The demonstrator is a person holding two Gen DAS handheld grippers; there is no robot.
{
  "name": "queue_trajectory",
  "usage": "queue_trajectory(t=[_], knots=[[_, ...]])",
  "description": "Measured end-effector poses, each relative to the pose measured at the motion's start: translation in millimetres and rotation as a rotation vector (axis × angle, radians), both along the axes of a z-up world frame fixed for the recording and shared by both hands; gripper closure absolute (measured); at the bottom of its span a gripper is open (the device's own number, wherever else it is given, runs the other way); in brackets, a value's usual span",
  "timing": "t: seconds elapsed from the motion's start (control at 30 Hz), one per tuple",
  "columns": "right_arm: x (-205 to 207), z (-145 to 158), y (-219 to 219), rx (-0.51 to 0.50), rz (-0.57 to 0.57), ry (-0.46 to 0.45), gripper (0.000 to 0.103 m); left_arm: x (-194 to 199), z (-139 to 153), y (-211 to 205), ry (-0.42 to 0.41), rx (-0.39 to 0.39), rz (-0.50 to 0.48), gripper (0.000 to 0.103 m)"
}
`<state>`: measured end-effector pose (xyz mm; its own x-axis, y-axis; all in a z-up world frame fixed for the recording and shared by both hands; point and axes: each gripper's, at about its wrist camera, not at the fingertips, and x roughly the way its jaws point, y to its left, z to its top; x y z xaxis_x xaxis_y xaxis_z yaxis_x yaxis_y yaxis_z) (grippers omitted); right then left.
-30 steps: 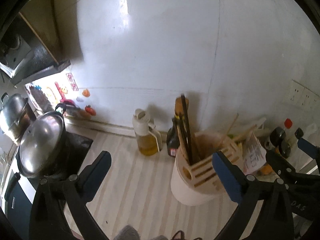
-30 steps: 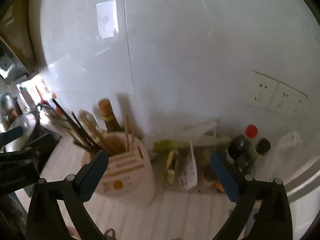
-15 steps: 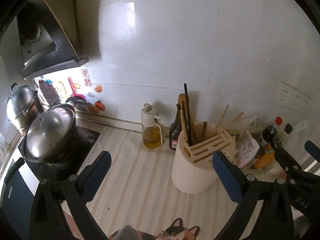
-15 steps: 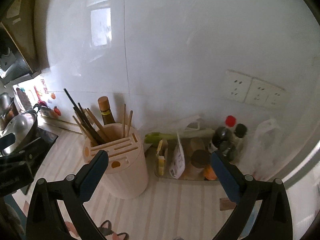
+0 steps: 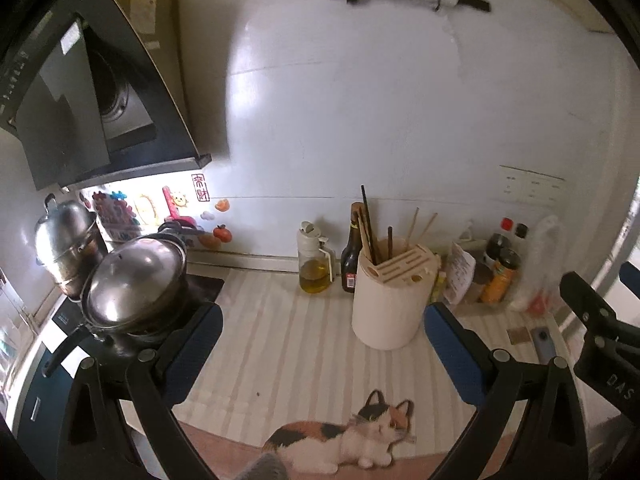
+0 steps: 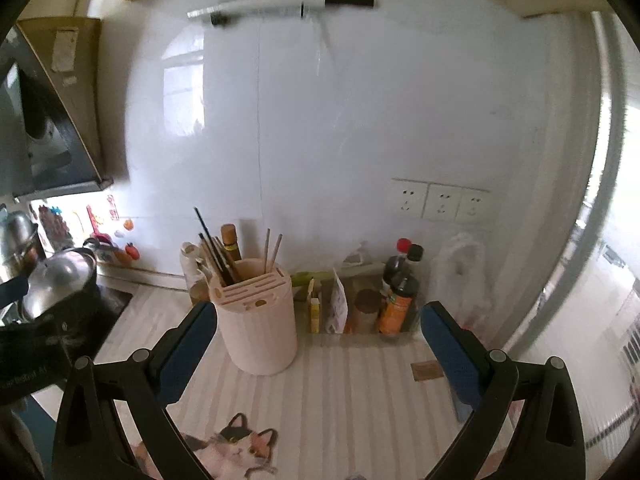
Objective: Organize utensils
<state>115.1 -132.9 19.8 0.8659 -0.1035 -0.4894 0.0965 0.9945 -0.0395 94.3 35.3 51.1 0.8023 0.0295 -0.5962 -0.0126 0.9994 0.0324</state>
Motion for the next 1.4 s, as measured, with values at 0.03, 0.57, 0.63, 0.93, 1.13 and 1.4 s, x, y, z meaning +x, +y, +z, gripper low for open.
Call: queue_trajectory(t=[0.03,0.57,0.63,0.93,1.13,1.4], knots=[[-12.9,4.6,3.7,0.002,-0.005,-0.01,0.0,-6.8,2.3,2.2,-0.003,-0.002,-0.006,0.0],[-90.8,33.5,15.7,0.015,-0.033,-0.042,0.0,-61.0,22.0,14.0,-0.019,-0.028,0.011,0.0],[-90.0,34.0,13.1,0.014,-0.035,-0.039,0.0,-62.3,23.3,12.1,-0.018,-0.019,0.008,0.0],[-91.8,38.0,12.0,0.015,-0.018,-0.048,0.0,-65.3,22.6,4.8,-0.009,-0.011,0.008,0.0],[-92.8,37.8,12.9,0.019,-0.014,-0.039,0.0,-65.5,20.5,7.8,-0.002,-0.013,0.019,0.0],[-86.9,35.0,14.0,0.016,-0.004,-0.024,0.0,-65.9,20.0,10.4,-0.002,-0.013,0.029,0.0]])
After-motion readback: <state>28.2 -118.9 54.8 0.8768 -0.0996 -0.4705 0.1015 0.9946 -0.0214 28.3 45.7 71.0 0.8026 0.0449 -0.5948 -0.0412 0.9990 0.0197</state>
